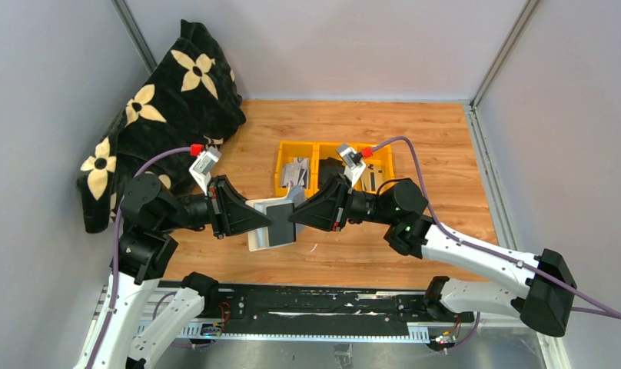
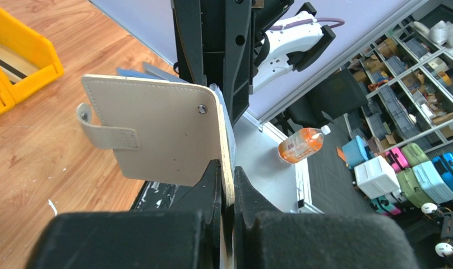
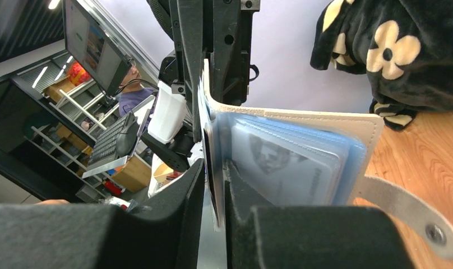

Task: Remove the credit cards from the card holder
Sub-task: Remove the credit card from the card holder.

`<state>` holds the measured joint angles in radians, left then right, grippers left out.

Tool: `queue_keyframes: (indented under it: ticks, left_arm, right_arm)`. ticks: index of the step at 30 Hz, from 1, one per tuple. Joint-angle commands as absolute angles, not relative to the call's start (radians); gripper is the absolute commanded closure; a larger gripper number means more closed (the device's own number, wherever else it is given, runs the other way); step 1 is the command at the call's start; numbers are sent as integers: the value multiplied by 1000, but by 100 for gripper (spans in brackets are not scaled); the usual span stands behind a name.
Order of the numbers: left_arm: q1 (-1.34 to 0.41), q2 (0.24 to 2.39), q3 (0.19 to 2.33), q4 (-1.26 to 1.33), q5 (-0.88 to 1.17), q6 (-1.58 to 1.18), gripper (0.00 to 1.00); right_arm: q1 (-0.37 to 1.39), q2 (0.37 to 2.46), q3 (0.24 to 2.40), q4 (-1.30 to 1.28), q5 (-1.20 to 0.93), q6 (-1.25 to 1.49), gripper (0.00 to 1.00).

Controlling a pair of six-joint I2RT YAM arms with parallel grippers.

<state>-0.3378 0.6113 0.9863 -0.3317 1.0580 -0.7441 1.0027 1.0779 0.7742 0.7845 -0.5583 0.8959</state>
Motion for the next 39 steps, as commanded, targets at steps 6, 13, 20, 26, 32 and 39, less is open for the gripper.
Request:
queue_keyframes:
  ticks: [6, 13, 20, 26, 32, 39]
  left_arm:
    - [-347, 610, 1022, -343, 1074, -707, 100]
    - [-348, 615, 1026, -336, 1131, -716, 85]
    - [-348, 609, 1023, -334, 1154, -720, 86]
    - [-347, 609, 1033, -324, 1156, -723, 100]
    - [-348, 610, 1032, -301, 1130, -737, 100]
    - [-348, 611, 1030, -301, 1114, -740, 100]
  right_arm:
    - [987, 1088, 767, 868, -600, 938, 100]
    - [974, 1017, 762, 778, -543, 878, 100]
    - [975, 1052, 776, 799, -563, 901, 100]
    - [973, 1030, 760, 790, -555, 893, 100]
    - [977, 1027, 700, 914, -551, 953, 94]
    - [982, 1057, 709, 971, -599, 986, 81]
